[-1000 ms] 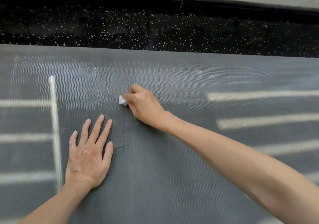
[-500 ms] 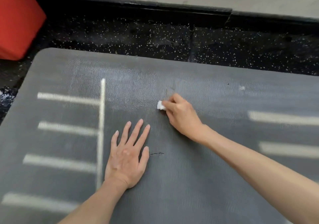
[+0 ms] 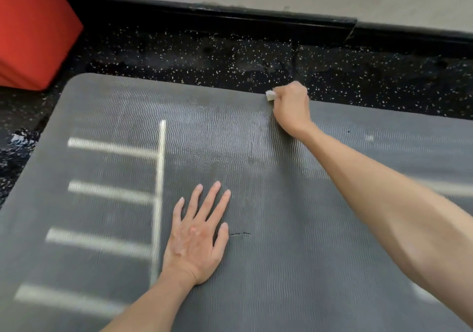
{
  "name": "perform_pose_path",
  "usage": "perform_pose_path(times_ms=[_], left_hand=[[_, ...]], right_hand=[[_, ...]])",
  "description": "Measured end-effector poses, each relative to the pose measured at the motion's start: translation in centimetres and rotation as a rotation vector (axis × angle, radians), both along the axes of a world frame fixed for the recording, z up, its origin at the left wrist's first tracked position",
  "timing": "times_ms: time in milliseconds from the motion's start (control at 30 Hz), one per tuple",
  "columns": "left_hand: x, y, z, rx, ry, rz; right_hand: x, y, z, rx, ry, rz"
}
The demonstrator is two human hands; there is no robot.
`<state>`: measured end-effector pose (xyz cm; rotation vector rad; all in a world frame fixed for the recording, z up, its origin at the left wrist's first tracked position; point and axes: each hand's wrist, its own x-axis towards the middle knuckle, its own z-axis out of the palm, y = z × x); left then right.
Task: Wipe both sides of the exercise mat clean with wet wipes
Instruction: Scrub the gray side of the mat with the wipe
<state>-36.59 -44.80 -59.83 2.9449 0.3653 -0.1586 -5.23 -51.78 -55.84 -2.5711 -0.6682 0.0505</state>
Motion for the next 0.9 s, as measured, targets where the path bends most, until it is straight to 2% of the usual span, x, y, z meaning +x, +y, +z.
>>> perform_pose_path(times_ms=[133,300,467,600,633,700,767,900], left_hand=[[0.0,0.1,0.1,0.004,0.004,0.003],[0.0,0.0,0.0,0.015,-0.003,-0.003],[0.0,0.1,-0.1,0.009,0.001,0.002],[-0.1,0.1,-0.1,0.009,0.009,0.003],[-0.1,0.0,-0.1,0.006,0.008,0.004],[-0.1,0.1,-0.1,0.006,0.011,0.007],[0.0,0.1,-0.1,0.004,0.01,0.003],[-0.1,0.1,-0.2,0.0,0.013,0.004]], right_hand=[[-2.3,-1.1,-0.7,-0.013,-0.017,0.194],[0.3,-1.6,0.2,-0.054,-0.031,-0.005],[-3.2,-3.4,-0.6,-0.016,-0.021,0.174],[-0.8,-3.4,0.1,0.0,0.01,-0.071],[-1.9,-3.4,0.1,0.004,-0.008,-0.065],[-4.9,-4.0,-0.7,0.01,-0.046,0.123],[-6.2,-5.0,-0.9,0.025,-0.001,0.278],[-4.0,-4.0,-0.5,0.016,-0.018,0.08]])
